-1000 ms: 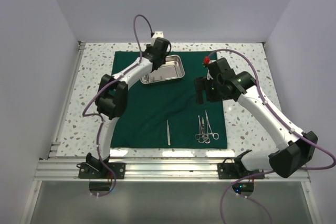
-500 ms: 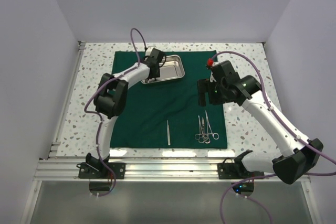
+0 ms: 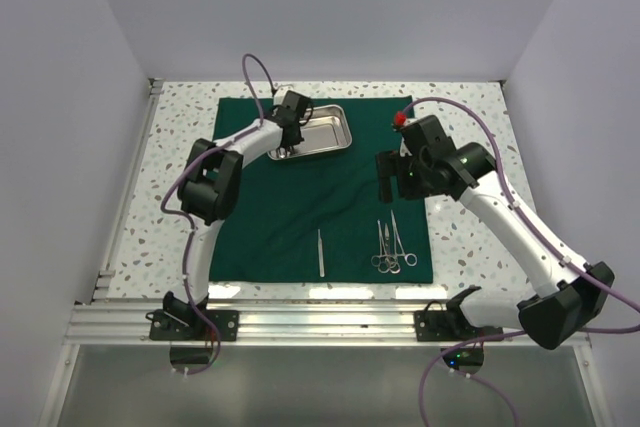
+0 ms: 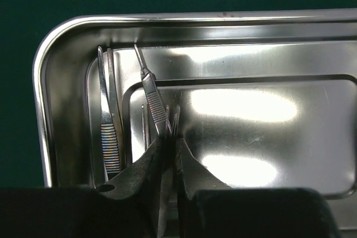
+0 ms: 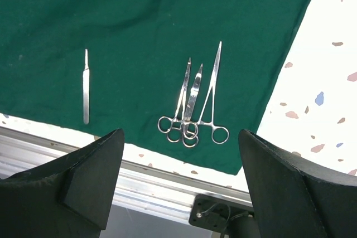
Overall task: Open and lay out the surgical kit
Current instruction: Pick up the medical item from the container.
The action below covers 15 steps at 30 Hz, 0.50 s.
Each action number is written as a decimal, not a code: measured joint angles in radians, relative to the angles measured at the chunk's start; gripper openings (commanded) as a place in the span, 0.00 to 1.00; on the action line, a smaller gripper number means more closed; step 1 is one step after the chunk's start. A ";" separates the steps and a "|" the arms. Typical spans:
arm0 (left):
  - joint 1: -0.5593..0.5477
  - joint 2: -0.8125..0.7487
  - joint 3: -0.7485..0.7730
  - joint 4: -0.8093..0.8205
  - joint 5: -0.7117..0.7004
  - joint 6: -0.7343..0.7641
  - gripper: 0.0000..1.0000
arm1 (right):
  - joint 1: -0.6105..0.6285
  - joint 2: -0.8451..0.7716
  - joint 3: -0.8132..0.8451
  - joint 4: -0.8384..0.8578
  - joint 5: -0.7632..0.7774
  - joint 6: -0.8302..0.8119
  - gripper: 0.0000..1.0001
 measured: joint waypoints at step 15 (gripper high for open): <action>0.052 0.080 0.180 -0.006 0.096 0.084 0.00 | 0.000 0.014 -0.002 0.009 -0.001 0.003 0.85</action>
